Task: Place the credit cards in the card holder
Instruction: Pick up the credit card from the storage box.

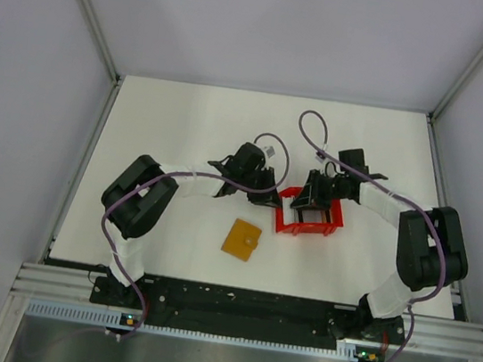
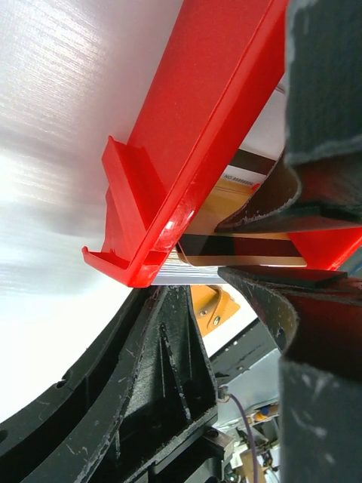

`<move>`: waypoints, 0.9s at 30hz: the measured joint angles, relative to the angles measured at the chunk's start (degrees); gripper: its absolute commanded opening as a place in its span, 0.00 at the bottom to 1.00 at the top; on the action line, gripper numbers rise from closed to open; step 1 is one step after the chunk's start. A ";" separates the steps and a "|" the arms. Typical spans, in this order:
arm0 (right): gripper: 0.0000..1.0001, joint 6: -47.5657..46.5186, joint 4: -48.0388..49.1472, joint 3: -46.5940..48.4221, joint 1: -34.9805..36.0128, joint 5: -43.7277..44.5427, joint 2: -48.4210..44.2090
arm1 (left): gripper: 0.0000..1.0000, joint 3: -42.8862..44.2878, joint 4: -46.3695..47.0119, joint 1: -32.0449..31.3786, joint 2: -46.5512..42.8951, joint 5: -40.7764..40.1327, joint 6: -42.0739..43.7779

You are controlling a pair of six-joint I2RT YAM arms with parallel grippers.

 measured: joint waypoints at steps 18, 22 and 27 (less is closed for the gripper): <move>0.18 0.15 0.68 -0.74 -1.03 -1.84 -0.57 | 0.20 0.00 0.00 0.22 0.00 0.00 -0.02; 0.19 0.20 0.83 -0.81 -1.20 -2.86 -0.57 | 0.20 0.00 0.02 0.22 0.00 0.00 0.00; 0.19 0.28 1.70 -1.49 -1.36 -3.96 -0.57 | 0.20 0.00 0.02 0.37 0.00 0.13 -0.02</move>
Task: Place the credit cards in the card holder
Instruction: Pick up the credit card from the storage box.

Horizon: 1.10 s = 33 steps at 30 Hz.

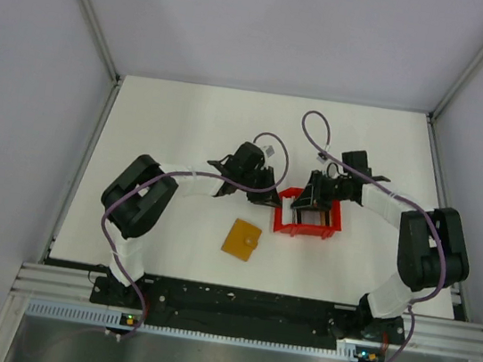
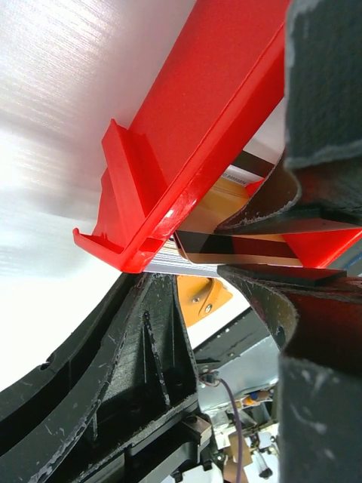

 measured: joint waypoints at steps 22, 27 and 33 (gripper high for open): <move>0.19 1.27 1.66 -1.25 -1.62 -4.44 -0.07 | 0.20 0.00 0.00 0.11 0.00 0.04 0.00; 0.17 1.27 1.66 -1.25 -1.62 -5.18 -0.07 | 0.20 0.00 0.02 0.11 0.00 0.04 0.00; 0.07 1.25 1.84 -1.51 -1.62 -5.44 -0.07 | 0.21 0.00 0.02 0.11 0.00 0.04 0.00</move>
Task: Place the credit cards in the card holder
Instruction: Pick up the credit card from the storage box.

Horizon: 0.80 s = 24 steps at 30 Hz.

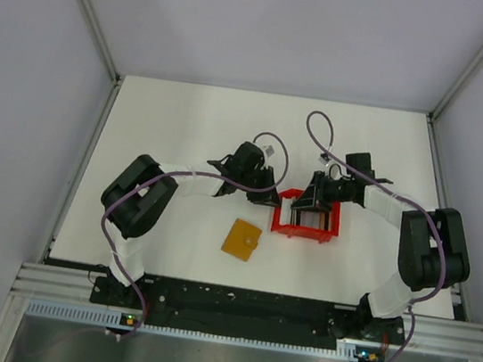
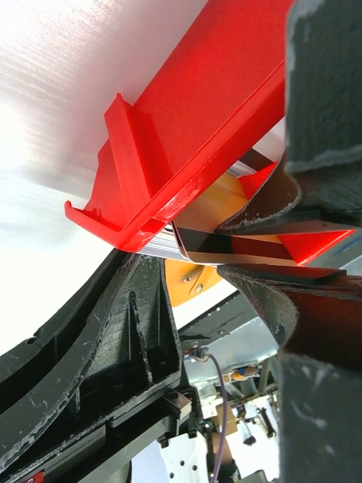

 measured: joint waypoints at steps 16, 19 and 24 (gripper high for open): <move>0.13 -1.57 -1.16 -0.35 -1.51 -4.09 -0.02 | 0.21 0.00 0.00 0.04 0.00 0.00 0.00; 0.13 -1.84 -1.57 -0.35 -1.51 -4.17 -0.02 | 0.21 0.00 0.04 0.04 0.00 0.00 0.00; 0.13 -1.88 -1.68 -0.35 -1.51 -4.20 -0.02 | 0.21 0.00 0.09 0.04 0.00 0.00 0.00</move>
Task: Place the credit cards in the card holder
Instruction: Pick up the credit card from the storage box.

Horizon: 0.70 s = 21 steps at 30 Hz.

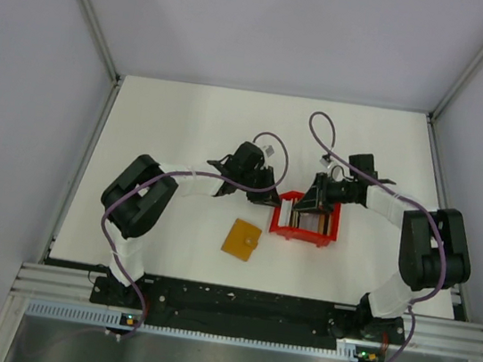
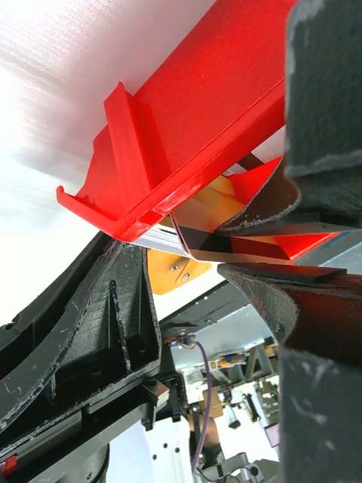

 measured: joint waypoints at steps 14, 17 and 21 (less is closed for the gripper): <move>0.14 0.33 -0.11 -0.04 0.07 -0.33 0.00 | 0.21 0.00 0.17 -0.04 0.00 0.02 -0.28; 0.14 0.39 -0.11 -0.17 0.07 -0.02 -0.11 | 0.21 0.00 0.17 -0.04 0.00 0.02 -0.31; 0.13 0.04 -1.44 -0.70 0.11 3.26 -1.73 | 0.21 0.00 0.22 -0.04 0.00 0.00 -0.44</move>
